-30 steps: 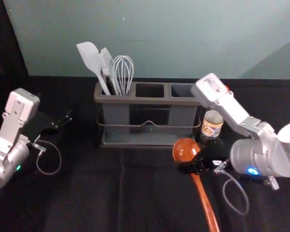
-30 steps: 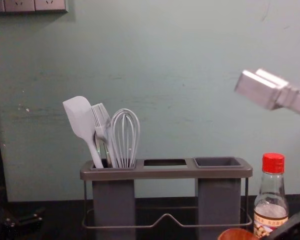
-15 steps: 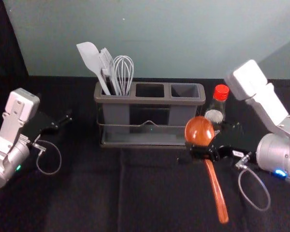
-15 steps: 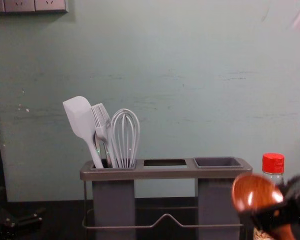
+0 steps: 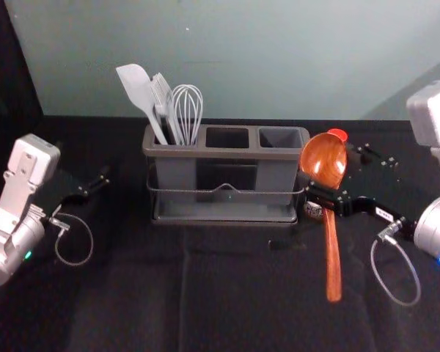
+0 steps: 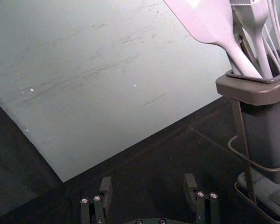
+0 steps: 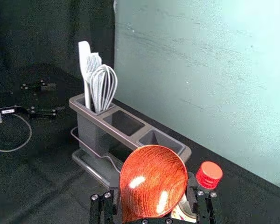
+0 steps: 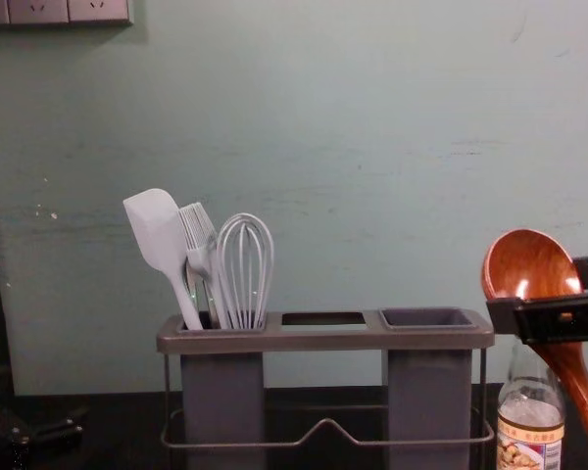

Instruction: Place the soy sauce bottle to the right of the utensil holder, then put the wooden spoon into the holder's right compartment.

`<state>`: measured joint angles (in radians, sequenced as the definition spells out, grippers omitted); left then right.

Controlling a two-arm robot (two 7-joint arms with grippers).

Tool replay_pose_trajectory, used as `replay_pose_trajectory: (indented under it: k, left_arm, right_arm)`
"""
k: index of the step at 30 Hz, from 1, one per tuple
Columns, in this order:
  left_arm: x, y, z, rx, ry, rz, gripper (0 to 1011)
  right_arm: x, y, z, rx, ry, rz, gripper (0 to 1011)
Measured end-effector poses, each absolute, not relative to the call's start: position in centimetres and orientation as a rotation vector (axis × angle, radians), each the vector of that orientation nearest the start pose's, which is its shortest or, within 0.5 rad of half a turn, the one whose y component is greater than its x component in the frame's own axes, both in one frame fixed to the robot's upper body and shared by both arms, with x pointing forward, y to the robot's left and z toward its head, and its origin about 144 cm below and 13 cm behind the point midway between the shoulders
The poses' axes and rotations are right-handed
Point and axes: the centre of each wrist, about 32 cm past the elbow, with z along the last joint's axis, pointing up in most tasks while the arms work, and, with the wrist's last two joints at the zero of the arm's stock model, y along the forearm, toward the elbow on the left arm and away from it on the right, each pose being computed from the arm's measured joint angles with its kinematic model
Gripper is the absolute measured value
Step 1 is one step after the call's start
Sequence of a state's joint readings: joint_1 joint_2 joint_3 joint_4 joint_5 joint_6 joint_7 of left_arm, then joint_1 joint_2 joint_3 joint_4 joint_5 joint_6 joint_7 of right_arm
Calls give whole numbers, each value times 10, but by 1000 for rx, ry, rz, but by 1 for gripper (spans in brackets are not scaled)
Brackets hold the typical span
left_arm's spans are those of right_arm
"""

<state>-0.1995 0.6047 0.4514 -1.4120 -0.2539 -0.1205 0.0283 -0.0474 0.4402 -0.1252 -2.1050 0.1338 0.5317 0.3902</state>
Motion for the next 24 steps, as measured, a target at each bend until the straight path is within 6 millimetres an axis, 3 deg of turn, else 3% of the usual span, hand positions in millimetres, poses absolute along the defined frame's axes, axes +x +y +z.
replay_pose_trajectory:
  k: [24]
  left_arm:
    - [489, 310, 1140, 305, -285, 1248, 1005]
  right_arm:
    - [411, -254, 1283, -328, -106, -978, 844]
